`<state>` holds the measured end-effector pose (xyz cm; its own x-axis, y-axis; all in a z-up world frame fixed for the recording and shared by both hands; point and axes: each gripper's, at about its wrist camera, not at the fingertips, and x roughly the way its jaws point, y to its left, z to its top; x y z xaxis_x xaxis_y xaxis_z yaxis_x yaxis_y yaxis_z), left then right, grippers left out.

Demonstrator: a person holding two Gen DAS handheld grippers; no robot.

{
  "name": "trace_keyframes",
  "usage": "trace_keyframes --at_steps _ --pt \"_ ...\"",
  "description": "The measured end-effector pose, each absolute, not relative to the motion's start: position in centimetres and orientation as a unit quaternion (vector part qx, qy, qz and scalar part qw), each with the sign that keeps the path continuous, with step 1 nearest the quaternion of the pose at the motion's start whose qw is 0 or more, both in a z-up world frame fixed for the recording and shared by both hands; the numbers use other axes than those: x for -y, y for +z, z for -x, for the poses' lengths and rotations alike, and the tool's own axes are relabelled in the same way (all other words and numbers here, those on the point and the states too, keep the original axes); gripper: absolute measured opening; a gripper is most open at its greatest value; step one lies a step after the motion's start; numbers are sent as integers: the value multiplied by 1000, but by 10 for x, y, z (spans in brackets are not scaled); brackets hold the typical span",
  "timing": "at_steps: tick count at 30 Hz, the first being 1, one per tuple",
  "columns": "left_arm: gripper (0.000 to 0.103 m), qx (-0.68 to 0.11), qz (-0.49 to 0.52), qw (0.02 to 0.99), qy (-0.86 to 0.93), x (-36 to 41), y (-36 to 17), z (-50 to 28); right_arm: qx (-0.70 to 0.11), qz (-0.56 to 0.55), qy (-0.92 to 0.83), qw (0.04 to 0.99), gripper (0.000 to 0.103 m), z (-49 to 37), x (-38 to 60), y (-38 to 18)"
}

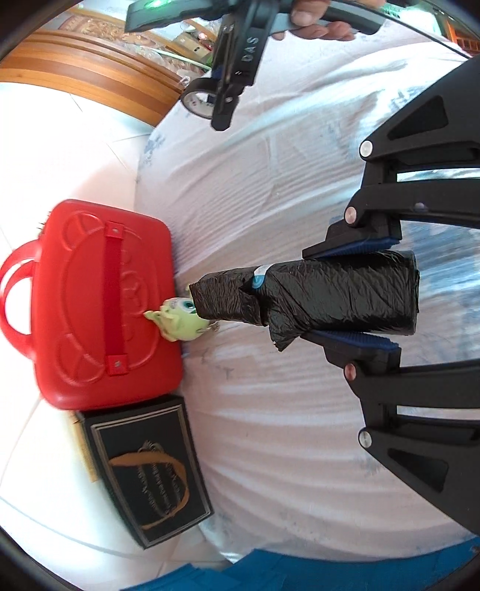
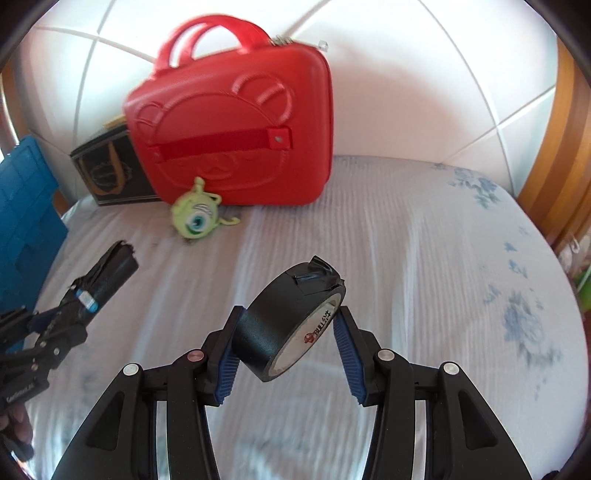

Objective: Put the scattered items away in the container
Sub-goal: 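Lift and carry the black bundle and tape roll over the blue crate with both tools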

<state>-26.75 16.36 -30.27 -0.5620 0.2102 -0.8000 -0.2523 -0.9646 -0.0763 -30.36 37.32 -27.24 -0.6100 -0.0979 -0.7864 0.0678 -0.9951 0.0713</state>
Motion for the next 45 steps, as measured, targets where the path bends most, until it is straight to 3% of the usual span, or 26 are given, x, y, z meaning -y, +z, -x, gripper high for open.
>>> trace_keyframes --at_steps 27,45 --pt "34 -32 366 115 923 -29 -108 145 19 -415 -909 42 47 133 -206 -101" --pt "34 22 302 61 951 168 -29 95 -31 -356 -923 140 47 137 2 -4"
